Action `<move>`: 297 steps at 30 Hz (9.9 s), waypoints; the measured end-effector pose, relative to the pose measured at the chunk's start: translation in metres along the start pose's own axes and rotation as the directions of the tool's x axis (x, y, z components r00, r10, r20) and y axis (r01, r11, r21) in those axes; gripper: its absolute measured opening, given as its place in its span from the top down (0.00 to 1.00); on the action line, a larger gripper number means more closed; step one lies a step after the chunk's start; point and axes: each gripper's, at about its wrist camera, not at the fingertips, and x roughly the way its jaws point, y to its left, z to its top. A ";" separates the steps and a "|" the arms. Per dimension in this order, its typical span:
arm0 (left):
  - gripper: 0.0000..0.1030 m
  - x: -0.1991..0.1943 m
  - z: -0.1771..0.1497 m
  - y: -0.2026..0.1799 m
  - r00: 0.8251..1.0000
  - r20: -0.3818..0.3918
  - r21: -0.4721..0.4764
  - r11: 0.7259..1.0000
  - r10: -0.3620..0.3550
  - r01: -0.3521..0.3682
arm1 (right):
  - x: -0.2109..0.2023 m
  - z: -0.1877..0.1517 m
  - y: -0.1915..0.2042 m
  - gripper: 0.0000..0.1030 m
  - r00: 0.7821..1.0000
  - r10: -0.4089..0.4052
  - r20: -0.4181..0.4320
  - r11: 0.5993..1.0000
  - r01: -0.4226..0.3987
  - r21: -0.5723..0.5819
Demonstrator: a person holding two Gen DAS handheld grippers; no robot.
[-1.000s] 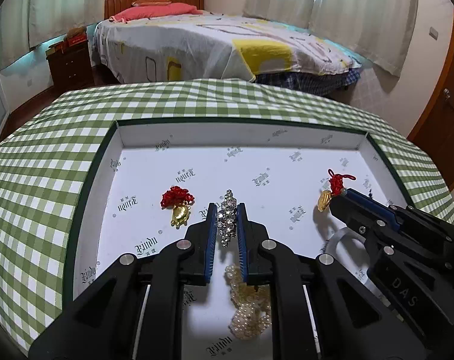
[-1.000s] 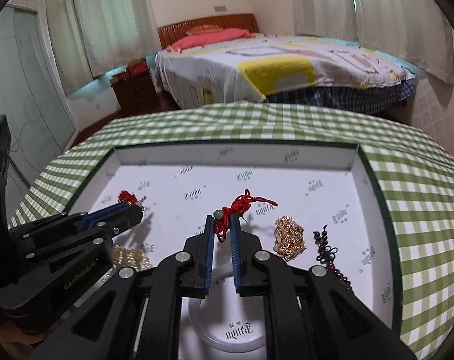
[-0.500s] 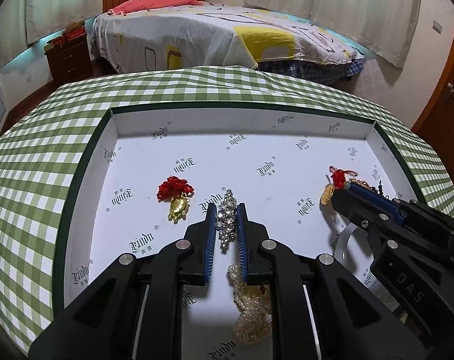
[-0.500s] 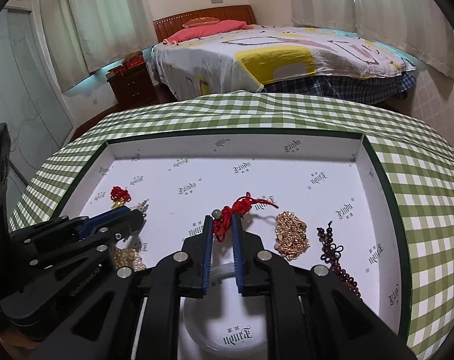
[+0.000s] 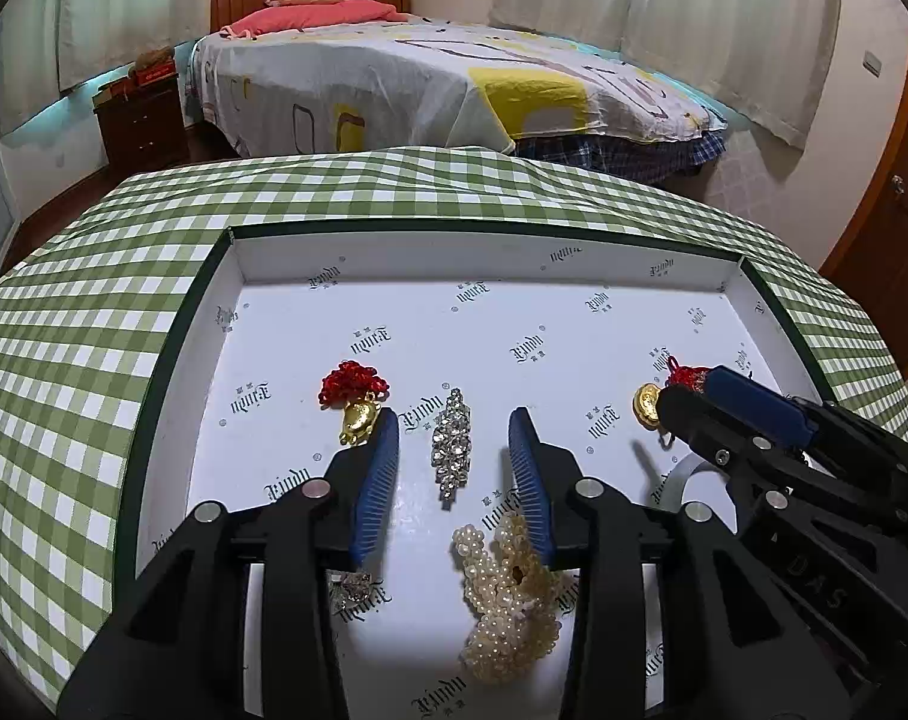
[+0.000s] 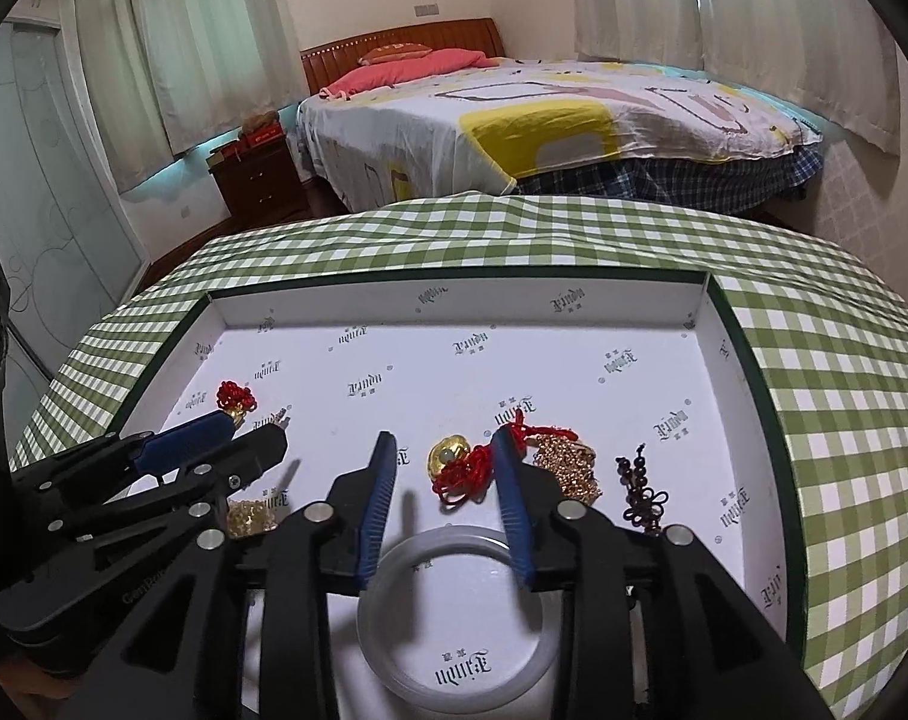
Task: Organize jewelry
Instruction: 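Open the left tool to drop the rhinestone brooch while the right tool releases the tassel, then withdraw both open tools from the box back over the table, then grasp the black cord pendant with the left tool while the right tool grasps the pearl cluster brooch, then carry the black pendant and pearl cluster brooch over the green box, then open the left tool to drop the black pendant while the right tool releases the pearl brooch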
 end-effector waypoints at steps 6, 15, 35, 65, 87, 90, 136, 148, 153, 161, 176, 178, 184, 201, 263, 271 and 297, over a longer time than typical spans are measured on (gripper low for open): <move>0.49 -0.010 0.000 -0.001 0.999 0.038 0.004 1.000 0.010 -0.010 | -0.005 0.001 0.000 0.59 1.000 -0.012 0.016 1.000 0.013 -0.010; 0.41 -0.030 -0.001 0.001 0.994 0.105 0.009 0.999 0.031 -0.033 | -0.017 0.003 0.001 0.54 0.999 -0.025 0.044 1.000 0.026 -0.018; 0.28 -0.110 -0.026 -0.005 0.968 0.249 0.003 0.999 0.033 -0.035 | -0.085 -0.011 0.005 0.47 0.990 -0.065 0.127 0.997 0.069 -0.031; 0.25 -0.143 -0.118 -0.026 0.984 0.177 0.065 0.997 0.021 -0.033 | -0.149 -0.111 -0.043 0.44 0.980 -0.177 0.085 0.981 0.169 0.097; 0.43 -0.091 -0.130 -0.063 0.999 -0.028 0.114 0.993 -0.034 0.037 | -0.147 -0.139 -0.074 0.44 0.982 -0.184 0.047 0.967 0.172 0.190; 0.52 -0.088 -0.129 -0.063 0.998 -0.044 0.109 0.993 -0.044 0.049 | -0.146 -0.139 -0.074 0.44 0.982 -0.182 0.045 0.966 0.170 0.193; 0.81 -0.106 -0.127 0.013 1.000 -0.002 -0.002 1.000 0.005 -0.005 | -0.123 -0.136 -0.058 0.73 0.981 -0.195 -0.021 0.974 0.196 0.117; 0.81 -0.106 -0.128 0.015 1.000 -0.006 -0.015 1.000 0.001 -0.001 | -0.127 -0.134 -0.050 0.73 0.983 -0.181 -0.002 0.978 0.180 0.107; 0.81 -0.107 -0.129 0.016 1.000 -0.008 -0.014 1.000 0.002 -0.002 | -0.126 -0.133 -0.043 0.73 0.986 -0.169 -0.002 0.982 0.168 0.090; 0.81 -0.106 -0.131 0.017 1.000 -0.017 -0.021 1.000 -0.006 0.006 | -0.122 -0.131 -0.033 0.73 0.989 -0.145 -0.007 0.987 0.145 0.070; 0.81 -0.105 -0.132 0.011 1.000 -0.011 0.003 1.000 -0.002 0.002 | -0.119 -0.131 -0.028 0.73 0.992 -0.128 -0.013 0.989 0.129 0.069; 0.81 -0.105 -0.133 0.011 1.000 -0.008 0.005 1.000 -0.003 0.003 | -0.119 -0.131 -0.027 0.73 0.992 -0.128 -0.010 0.990 0.128 0.066; 0.81 -0.109 -0.134 0.008 1.000 0.006 0.010 1.000 0.000 0.000 | -0.119 -0.130 -0.025 0.73 0.992 -0.128 -0.005 0.990 0.128 0.064; 0.82 -0.147 -0.107 0.004 0.991 0.131 0.013 1.000 -0.022 0.020 | -0.132 -0.103 -0.008 0.73 0.992 -0.104 0.072 0.994 0.102 0.028; 0.82 0.054 0.055 -0.023 0.990 -0.138 -0.016 1.000 0.020 -0.023 | 0.029 0.053 -0.053 0.73 0.988 -0.104 -0.115 0.994 0.102 -0.024; 0.80 0.059 0.056 -0.024 0.989 -0.147 -0.041 0.999 -0.005 -0.001 | 0.032 0.054 -0.055 0.69 0.985 -0.110 -0.134 0.994 0.109 -0.016; 0.13 0.022 0.058 -0.009 0.997 0.010 -0.085 0.994 0.071 -0.070 | 0.009 0.052 -0.056 0.22 0.990 -0.139 -0.023 0.990 0.138 -0.015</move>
